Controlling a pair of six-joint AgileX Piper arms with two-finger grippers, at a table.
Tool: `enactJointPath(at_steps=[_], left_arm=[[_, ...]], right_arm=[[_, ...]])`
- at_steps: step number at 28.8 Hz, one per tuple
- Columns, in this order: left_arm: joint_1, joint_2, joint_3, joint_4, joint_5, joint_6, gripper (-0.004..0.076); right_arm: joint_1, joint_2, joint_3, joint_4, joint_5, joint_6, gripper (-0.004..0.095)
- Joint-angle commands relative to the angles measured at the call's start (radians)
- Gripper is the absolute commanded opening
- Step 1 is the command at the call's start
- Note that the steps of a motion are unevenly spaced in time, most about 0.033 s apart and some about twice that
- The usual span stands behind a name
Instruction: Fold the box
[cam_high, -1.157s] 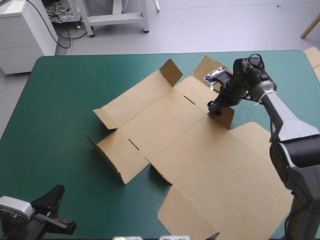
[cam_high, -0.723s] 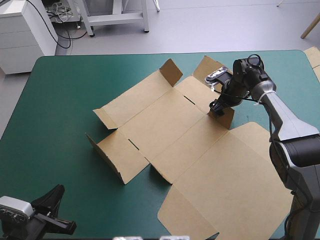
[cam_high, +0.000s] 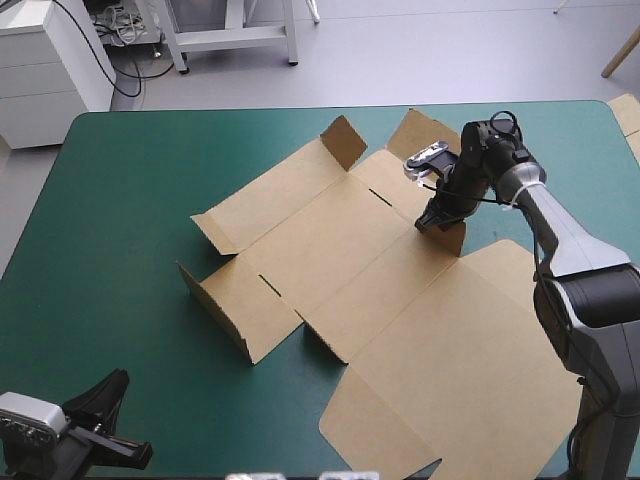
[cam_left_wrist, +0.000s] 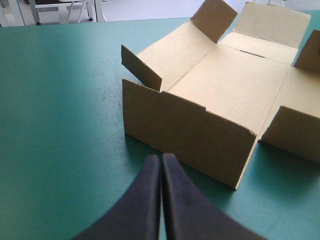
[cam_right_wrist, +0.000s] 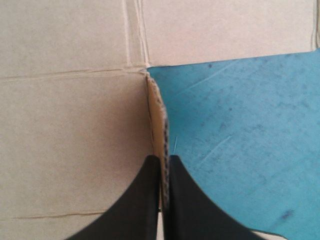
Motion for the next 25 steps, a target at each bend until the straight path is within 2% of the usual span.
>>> enactJointPath(at_steps=[1,9,19,25], left_arm=[[0.001,-0.009,-0.023,-0.015,-0.080,-0.003,-0.0008],[0.001,-0.009,-0.023,-0.015,-0.080,-0.003,-0.0008],[0.001,-0.009,-0.023,-0.015,-0.080,-0.003,-0.0008],[0.001,-0.009,-0.023,-0.015,-0.080,-0.003,-0.0008]], right_arm=[[0.013,-0.055,-0.044,0.016,-0.038,-0.087,-0.0021],[0.160,-0.051,-0.103,0.012,-0.048,-0.426,-0.0022],[0.300,-0.044,-0.137,0.014,-0.204,-0.723,-0.0022],[0.345,-0.008,-0.137,0.030,-0.243,-0.724,-0.0022]])
